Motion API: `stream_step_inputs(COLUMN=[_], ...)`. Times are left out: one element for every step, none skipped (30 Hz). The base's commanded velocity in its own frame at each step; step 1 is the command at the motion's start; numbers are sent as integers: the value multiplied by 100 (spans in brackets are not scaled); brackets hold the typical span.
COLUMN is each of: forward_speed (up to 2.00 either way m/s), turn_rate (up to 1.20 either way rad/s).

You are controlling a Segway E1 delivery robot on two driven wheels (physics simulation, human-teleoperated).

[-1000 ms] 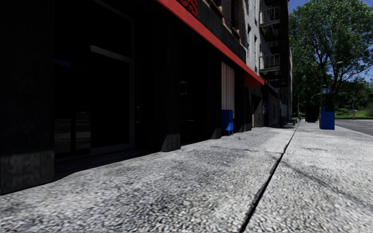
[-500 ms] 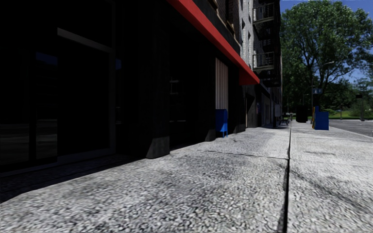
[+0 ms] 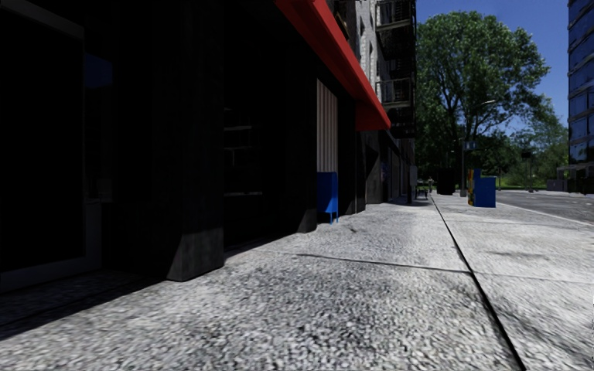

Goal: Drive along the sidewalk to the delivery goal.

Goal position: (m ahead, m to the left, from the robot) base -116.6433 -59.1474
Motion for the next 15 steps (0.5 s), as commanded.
stream_step_inputs(forward_speed=[200,200,200,200,200,200,200,200,200,200,200,200,199,197,197], turn_rate=[-61,-61,-61,-61,-61,-61,-61,-61,-61,-61,-61,-68,-70,-71,-71])
